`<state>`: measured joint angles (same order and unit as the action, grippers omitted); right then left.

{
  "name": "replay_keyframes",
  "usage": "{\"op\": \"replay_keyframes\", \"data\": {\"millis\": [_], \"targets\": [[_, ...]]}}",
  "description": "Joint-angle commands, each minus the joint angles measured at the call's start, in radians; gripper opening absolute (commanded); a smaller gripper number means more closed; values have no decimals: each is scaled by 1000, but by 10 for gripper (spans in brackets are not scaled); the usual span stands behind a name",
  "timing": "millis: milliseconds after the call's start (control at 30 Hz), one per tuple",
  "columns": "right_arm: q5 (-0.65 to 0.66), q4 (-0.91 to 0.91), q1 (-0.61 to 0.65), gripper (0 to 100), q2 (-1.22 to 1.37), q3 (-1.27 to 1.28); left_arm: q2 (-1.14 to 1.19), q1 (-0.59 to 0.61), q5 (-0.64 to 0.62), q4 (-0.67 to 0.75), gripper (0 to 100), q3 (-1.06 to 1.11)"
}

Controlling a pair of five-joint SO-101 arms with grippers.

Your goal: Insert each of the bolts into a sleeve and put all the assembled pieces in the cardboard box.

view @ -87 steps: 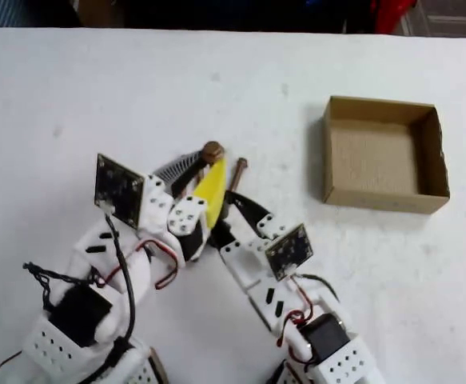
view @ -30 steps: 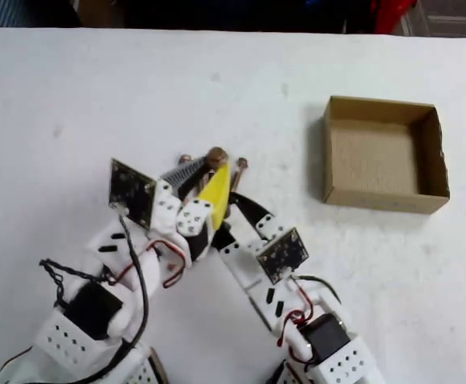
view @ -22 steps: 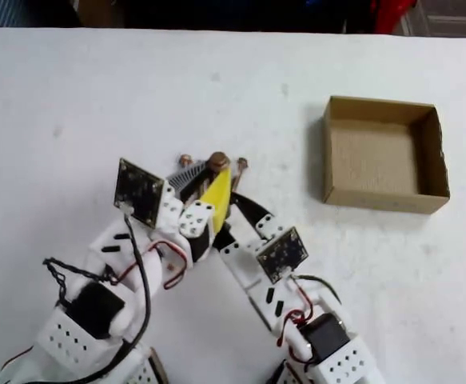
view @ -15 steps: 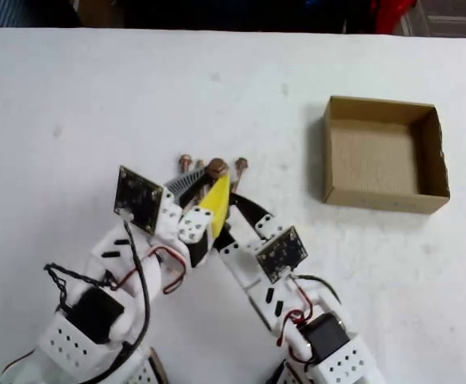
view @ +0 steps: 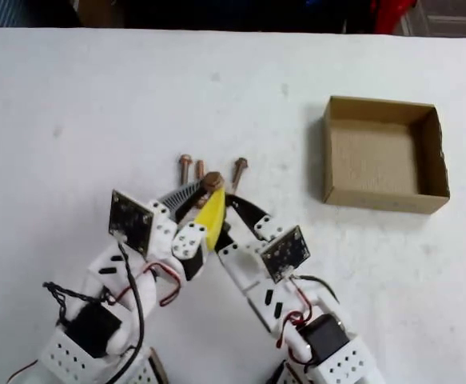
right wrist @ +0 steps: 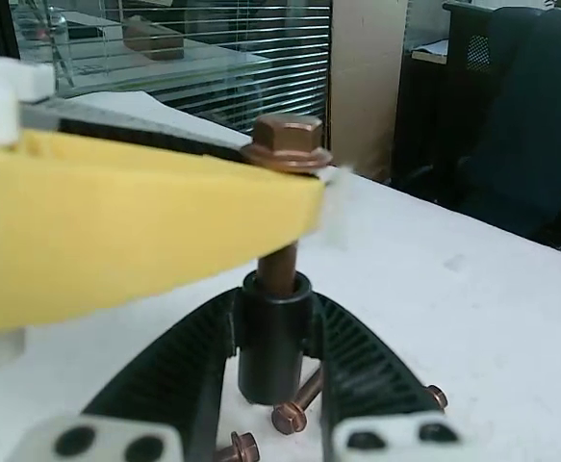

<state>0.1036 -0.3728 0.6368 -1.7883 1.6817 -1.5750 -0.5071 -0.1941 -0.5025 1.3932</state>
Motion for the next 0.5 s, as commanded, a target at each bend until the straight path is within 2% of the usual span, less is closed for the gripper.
{"op": "replay_keyframes", "data": {"millis": [0, 367, 467], "targets": [[12, 5, -5, 17, -12, 8, -25, -10, -11, 3, 24, 15], [11, 5, -5, 17, -12, 8, -27, -8, -11, 9, 25, 78], [12, 4, -5, 17, -12, 8, -27, -8, -11, 6, 83, 80]]}}
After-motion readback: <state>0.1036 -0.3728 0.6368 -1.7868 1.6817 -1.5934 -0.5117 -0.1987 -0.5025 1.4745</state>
